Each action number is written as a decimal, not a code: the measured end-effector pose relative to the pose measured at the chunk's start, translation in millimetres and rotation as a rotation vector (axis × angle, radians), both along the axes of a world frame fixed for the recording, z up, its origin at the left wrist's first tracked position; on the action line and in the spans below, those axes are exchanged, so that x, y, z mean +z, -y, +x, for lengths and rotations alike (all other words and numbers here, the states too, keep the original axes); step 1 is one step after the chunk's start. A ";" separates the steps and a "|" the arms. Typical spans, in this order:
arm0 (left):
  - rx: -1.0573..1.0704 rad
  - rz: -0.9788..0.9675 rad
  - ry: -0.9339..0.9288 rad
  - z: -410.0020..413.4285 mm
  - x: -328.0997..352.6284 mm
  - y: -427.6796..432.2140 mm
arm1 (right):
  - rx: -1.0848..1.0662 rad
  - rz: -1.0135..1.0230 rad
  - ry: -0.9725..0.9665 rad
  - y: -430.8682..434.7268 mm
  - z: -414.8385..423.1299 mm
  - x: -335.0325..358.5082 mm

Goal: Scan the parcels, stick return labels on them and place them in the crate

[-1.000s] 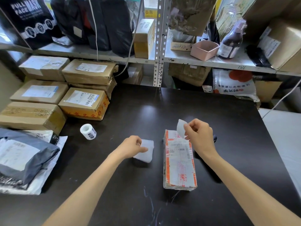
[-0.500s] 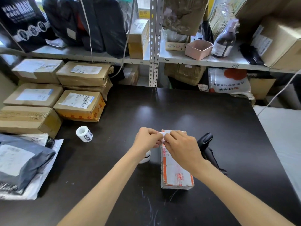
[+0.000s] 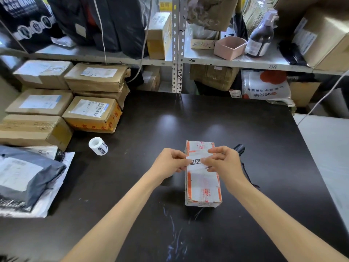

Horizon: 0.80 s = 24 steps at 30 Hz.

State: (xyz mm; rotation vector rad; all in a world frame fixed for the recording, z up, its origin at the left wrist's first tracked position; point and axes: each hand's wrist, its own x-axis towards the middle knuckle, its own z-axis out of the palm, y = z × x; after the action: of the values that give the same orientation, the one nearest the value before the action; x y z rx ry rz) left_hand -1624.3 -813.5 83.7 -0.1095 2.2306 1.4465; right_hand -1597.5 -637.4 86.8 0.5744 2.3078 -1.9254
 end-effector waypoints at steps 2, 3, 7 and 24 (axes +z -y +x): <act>-0.006 -0.109 -0.047 7.5 -6.3 -4.8 | -0.027 0.057 0.037 -1.4 10.6 -9.0; 0.002 -0.136 -0.061 11.4 -9.9 -7.4 | -0.036 0.093 0.051 -2.7 15.9 -14.0; 0.011 -0.188 -0.101 26.4 -25.4 -19.2 | -0.047 0.226 0.056 -8.6 31.1 -30.5; 0.089 -0.141 -0.019 46.5 -48.3 -28.1 | 0.135 0.171 0.191 -10.6 50.7 -60.9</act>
State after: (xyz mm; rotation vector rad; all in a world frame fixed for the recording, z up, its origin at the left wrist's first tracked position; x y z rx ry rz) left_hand -1577.8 -785.4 35.4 -0.2448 2.3688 1.3383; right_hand -1546.8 -626.8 25.9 0.5731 2.3360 -1.5540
